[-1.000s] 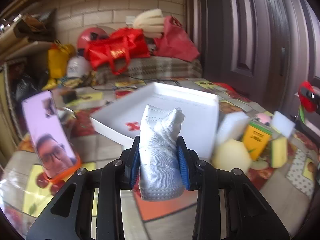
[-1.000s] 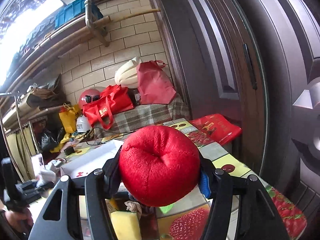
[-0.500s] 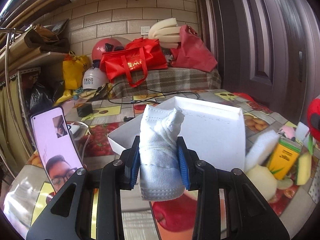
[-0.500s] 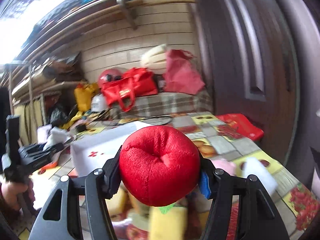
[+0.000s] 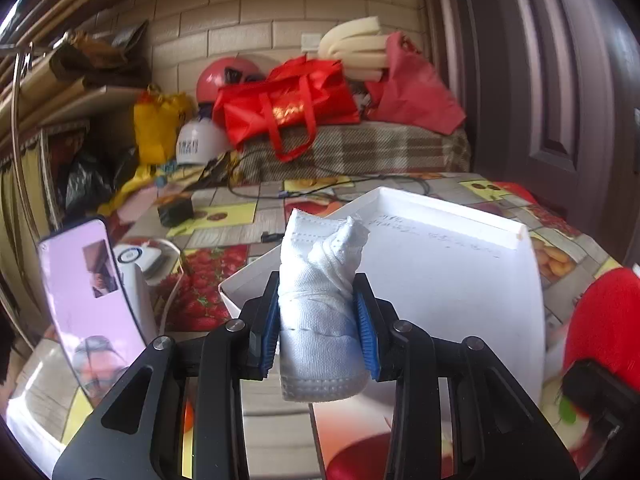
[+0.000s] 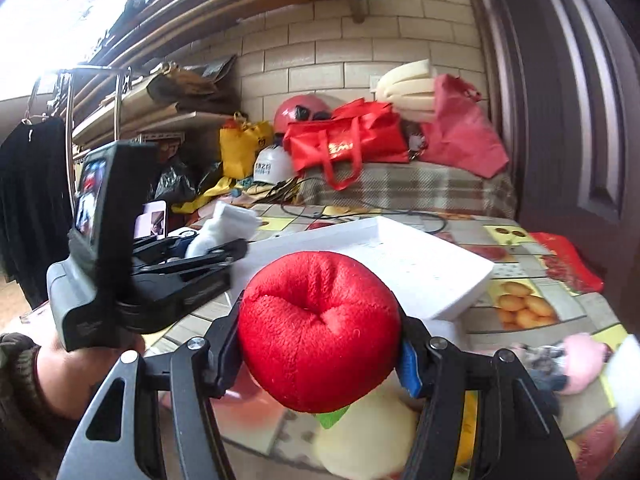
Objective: Organize soft objects
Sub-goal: 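Carry the sock into the white tray and open the left tool while the right tool drops the apple there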
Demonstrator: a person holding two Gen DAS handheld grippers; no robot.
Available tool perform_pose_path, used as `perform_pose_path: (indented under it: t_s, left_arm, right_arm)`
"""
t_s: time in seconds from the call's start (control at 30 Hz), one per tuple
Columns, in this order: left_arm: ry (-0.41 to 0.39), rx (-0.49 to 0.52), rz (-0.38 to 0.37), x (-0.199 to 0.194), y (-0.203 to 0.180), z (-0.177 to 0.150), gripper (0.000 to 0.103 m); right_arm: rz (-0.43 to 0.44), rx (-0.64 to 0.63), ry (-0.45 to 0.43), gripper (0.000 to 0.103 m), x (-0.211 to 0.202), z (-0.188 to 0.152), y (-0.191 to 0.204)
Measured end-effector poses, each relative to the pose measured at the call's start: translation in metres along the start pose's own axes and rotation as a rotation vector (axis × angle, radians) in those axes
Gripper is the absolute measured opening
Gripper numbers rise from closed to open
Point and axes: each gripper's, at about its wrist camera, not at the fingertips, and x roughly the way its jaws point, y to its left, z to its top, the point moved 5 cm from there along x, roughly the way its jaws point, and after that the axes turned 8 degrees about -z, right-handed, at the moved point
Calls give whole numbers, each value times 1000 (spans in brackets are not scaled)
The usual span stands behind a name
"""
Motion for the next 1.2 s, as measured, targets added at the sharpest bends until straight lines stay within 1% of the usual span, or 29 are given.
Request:
perform_pose_path:
  t_s: [0.17, 0.33, 0.43, 0.57, 0.63, 0.7, 0.73, 0.77, 0.8, 0.83, 0.87, 0.9, 0.93, 0.97, 1.1, 1.2]
  left_arm:
    - [31, -42, 18, 22, 7, 5, 34]
    - [48, -22, 25, 40, 5, 14, 34]
    - [64, -5, 29, 50, 1, 16, 34]
    - [148, -10, 16, 68, 2, 12, 34]
    - [176, -29, 6, 73, 6, 10, 34]
    - [189, -43, 15, 76, 9, 10, 34]
    - [191, -46, 25, 76, 10, 10, 36]
    - [192, -51, 34, 77, 11, 9, 42]
    - [190, -59, 42, 76, 13, 9, 62]
    - [188, -64, 43, 76, 14, 9, 76]
    - [181, -69, 41, 75, 15, 9, 94]
    - [172, -71, 47, 73, 16, 10, 98]
    - [164, -68, 53, 71, 16, 10, 98]
    - [158, -60, 54, 70, 14, 11, 102]
    - [132, -39, 70, 65, 11, 12, 103]
    - [111, -49, 77, 60, 13, 14, 103]
  right_arm:
    - [-39, 43, 1, 62, 24, 7, 4]
    - [-102, 106, 34, 62, 50, 13, -7]
    - [-137, 107, 43, 62, 62, 17, -12]
    - [-168, 124, 74, 62, 76, 18, -20]
    - [-178, 138, 97, 64, 81, 17, -24]
    - [-186, 129, 99, 67, 82, 17, -23]
    - [-184, 122, 100, 70, 81, 17, -22]
    - [-184, 106, 101, 78, 81, 17, -19]
    - [-189, 105, 99, 82, 80, 16, -19]
    - [-188, 105, 99, 84, 81, 17, -20]
    - [-186, 107, 98, 88, 81, 17, -21]
    - [-186, 112, 94, 93, 79, 17, -22]
    - [-193, 117, 88, 96, 78, 18, -23]
    - [-196, 126, 77, 103, 76, 18, -25]
    - [-187, 113, 39, 103, 69, 21, -21]
    - [-184, 74, 5, 103, 63, 23, -13]
